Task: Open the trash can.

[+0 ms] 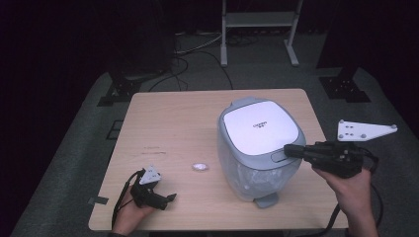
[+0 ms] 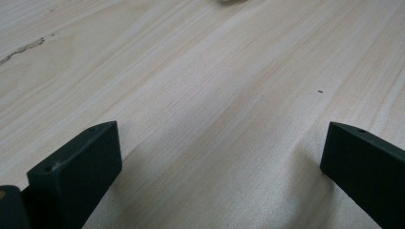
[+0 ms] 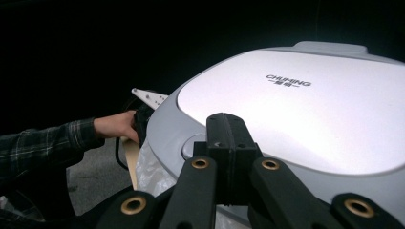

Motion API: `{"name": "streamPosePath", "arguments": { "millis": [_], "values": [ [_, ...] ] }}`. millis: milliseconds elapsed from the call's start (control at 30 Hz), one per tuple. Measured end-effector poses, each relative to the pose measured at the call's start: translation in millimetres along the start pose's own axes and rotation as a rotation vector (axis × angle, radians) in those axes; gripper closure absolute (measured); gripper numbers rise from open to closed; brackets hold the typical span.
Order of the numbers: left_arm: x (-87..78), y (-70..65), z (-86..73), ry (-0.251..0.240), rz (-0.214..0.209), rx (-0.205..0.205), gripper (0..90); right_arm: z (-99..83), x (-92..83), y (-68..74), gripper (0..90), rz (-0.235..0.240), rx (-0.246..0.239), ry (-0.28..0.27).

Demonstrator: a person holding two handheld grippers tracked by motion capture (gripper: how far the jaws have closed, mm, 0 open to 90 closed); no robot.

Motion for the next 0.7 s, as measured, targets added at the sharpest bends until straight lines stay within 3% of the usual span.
{"name": "streamPosePath", "arguments": {
  "millis": [200,367,700],
  "values": [
    [0.0,0.0,0.0,0.0,0.0,0.0,0.0,-3.5,7.0,0.5,90.0,0.01,0.002,0.026],
    [0.0,-0.1,0.0,0.0,0.0,0.0,0.0,-6.0,7.2,1.7,90.0,-0.012,-0.001,0.052],
    [-0.3,-0.2,-0.2,0.001,0.001,-0.002,0.0,-1.3,1.1,1.5,90.0,-0.038,-0.024,0.02]
  ]
}}
Point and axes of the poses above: each handheld gripper's, and its own axes: x roughly forward along the jaws, z roughly out of its top, y roughly to its left, the point moved 10 cm from there along x, roughly forward along the jaws, and after that the axes turned 14 degrees about z, right-handed, at the moved point
